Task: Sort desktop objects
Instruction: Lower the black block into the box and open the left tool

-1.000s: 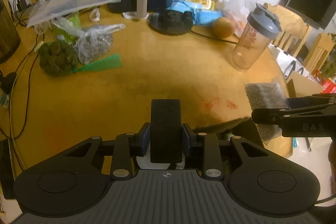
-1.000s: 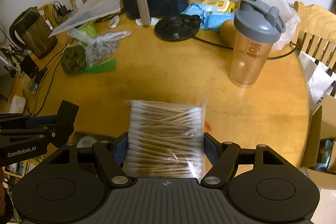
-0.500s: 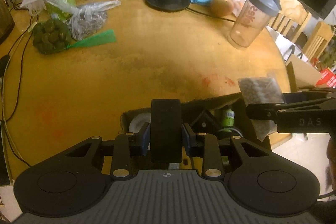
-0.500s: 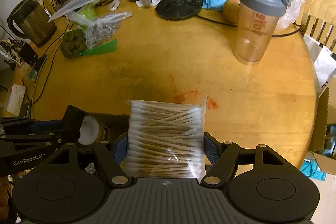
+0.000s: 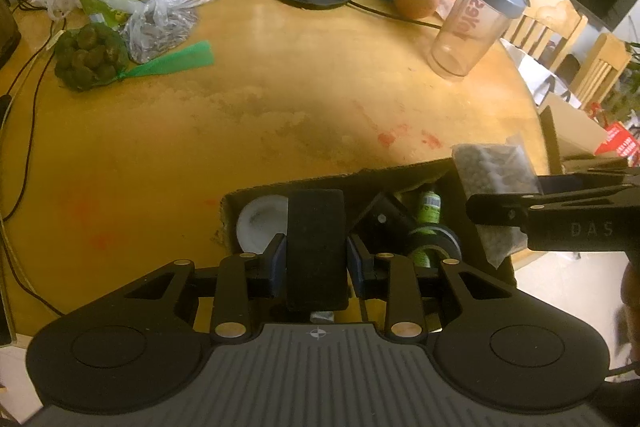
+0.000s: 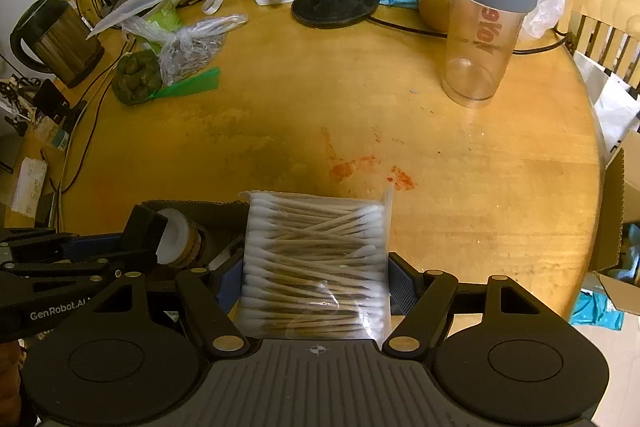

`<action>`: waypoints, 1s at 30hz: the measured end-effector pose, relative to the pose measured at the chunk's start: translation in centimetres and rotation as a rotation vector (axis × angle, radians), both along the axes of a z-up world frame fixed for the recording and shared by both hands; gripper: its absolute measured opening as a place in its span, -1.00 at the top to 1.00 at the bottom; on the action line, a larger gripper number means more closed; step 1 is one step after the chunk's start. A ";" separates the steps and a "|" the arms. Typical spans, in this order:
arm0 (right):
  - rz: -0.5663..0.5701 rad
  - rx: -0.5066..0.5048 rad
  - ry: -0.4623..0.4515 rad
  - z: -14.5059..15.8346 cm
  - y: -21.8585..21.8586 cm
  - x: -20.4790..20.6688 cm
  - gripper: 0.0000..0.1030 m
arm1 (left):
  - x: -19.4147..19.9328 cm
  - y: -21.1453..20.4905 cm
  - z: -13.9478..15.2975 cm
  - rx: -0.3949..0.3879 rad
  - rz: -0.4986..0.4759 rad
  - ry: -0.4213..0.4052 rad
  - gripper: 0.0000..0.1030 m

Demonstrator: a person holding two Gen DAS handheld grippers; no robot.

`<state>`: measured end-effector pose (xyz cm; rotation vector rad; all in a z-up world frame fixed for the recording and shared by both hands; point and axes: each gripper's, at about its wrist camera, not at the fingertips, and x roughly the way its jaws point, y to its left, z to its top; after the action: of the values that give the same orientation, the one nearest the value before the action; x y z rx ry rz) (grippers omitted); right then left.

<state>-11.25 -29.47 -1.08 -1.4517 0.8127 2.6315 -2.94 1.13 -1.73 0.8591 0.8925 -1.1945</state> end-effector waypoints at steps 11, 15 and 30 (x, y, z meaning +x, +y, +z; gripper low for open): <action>-0.024 0.003 -0.003 0.2 0.0 1.2 -0.45 | -0.6 0.5 0.2 -0.016 -0.031 0.020 -0.43; -0.030 0.003 -0.002 0.2 0.0 1.5 -0.45 | -0.5 0.5 0.4 -0.034 -0.026 -0.003 -0.45; 0.002 -0.008 -0.003 0.3 -1.2 1.3 -0.46 | 0.5 1.7 0.4 -0.018 0.026 -0.042 -0.90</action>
<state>-9.92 -30.66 -0.78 -1.4589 0.8234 2.6295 -2.46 2.78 -1.29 0.8526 0.8551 -1.1563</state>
